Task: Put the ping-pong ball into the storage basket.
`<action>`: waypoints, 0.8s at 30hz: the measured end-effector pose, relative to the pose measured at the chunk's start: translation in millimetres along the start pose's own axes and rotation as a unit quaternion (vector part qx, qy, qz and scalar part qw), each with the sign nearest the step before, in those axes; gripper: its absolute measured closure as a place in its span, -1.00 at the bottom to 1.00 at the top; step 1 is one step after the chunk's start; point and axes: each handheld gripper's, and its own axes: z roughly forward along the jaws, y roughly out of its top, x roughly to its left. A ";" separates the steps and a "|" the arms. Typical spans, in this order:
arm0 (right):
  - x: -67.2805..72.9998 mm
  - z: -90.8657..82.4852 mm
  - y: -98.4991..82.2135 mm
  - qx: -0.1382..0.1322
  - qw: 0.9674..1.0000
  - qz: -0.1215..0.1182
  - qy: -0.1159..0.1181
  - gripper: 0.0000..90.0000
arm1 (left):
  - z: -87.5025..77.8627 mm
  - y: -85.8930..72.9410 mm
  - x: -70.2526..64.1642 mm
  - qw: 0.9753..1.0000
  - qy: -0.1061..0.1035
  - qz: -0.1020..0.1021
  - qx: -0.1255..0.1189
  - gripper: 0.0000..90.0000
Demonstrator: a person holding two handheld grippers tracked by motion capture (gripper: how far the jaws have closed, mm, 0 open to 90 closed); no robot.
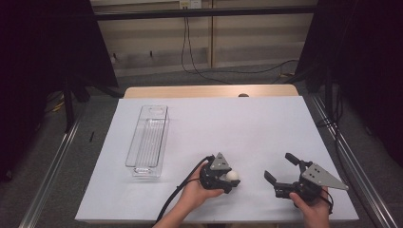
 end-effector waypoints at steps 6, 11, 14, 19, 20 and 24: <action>0.1 0.1 0.0 0.001 1.000 0.001 0.001 -0.96 | 0.5 0.0 -0.5 1.000 -0.002 0.001 0.002 0.11; 0.1 0.0 -0.1 0.001 1.000 0.001 0.001 -0.96 | -0.1 -0.1 -1.0 1.000 -0.002 -0.009 0.002 0.13; 0.4 0.4 0.1 -0.001 1.000 0.001 0.001 -0.95 | -0.6 0.0 -0.3 1.000 0.000 -0.010 0.002 0.13; 0.4 0.5 0.0 -0.001 1.000 0.000 0.001 -0.95 | -2.8 0.0 1.4 1.000 -0.007 -0.021 -0.009 0.14; 0.4 0.4 0.1 -0.001 1.000 0.000 0.000 -0.96 | -4.3 0.5 1.6 1.000 -0.003 -0.020 -0.006 0.13; 0.7 0.7 -0.1 0.001 1.000 -0.001 0.000 -0.95 | -7.6 1.0 3.4 1.000 -0.002 -0.028 -0.004 0.14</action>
